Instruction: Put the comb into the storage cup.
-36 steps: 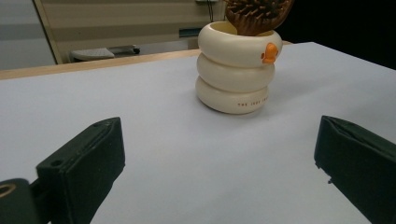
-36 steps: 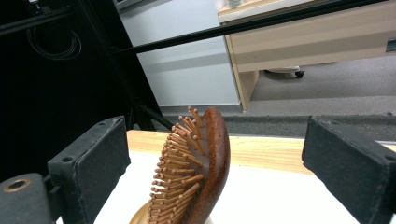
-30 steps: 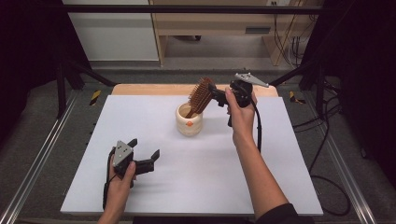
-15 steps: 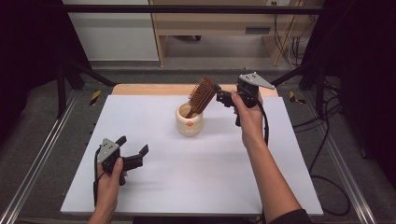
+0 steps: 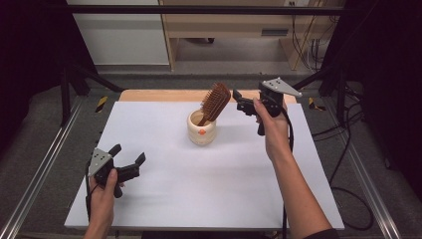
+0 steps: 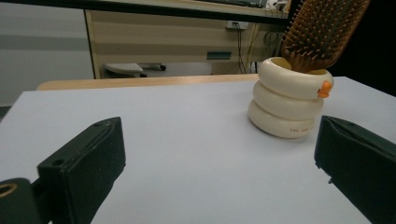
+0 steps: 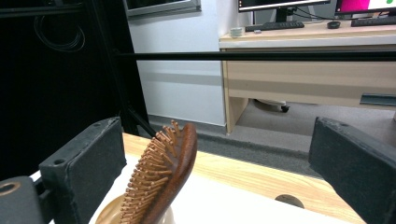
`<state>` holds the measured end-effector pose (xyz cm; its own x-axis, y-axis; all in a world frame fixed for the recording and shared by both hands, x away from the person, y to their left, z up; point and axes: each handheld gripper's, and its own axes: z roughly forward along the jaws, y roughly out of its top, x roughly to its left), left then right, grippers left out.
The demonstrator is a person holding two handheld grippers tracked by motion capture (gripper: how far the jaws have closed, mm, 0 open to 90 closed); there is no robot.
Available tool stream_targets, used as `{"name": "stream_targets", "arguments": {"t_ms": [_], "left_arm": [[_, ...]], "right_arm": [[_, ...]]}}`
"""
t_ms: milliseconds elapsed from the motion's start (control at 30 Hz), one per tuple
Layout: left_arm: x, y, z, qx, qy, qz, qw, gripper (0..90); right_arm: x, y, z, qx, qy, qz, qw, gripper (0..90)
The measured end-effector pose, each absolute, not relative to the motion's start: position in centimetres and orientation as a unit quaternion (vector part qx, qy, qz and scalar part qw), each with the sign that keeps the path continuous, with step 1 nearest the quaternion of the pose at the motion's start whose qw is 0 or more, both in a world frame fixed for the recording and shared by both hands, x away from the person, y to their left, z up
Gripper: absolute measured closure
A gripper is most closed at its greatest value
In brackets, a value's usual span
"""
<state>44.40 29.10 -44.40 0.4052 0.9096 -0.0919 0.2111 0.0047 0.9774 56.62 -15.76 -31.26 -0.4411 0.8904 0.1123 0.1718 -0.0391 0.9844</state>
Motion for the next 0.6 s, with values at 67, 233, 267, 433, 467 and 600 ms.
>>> {"name": "stream_targets", "arguments": {"t_ms": [67,233,267,433,467,600], "left_arm": [[44.2,29.3,-44.4,0.629,0.444,0.316,0.555,1.9],[43.0,30.0,-44.1,0.625,0.438,0.332,0.554,1.6],[42.9,30.1,-44.2,0.625,0.438,0.333,0.554,1.6],[42.1,30.9,-44.2,0.615,0.447,0.333,0.557,1.7],[42.1,30.9,-44.2,0.615,0.447,0.333,0.557,1.7],[42.0,31.3,-44.4,0.613,0.449,0.334,0.558,1.7]], "right_arm": [[56.5,-16.1,-31.1,0.428,0.618,0.582,0.311,4.4],[55.9,-17.0,-30.9,0.423,0.617,0.583,0.317,3.9],[55.8,-17.2,-30.9,0.422,0.617,0.583,0.318,3.8],[55.1,-18.3,-31.0,0.419,0.619,0.584,0.316,2.4],[54.9,-18.5,-31.0,0.418,0.620,0.584,0.315,2.3],[54.2,-19.1,-31.1,0.414,0.622,0.586,0.314,2.7]]}}
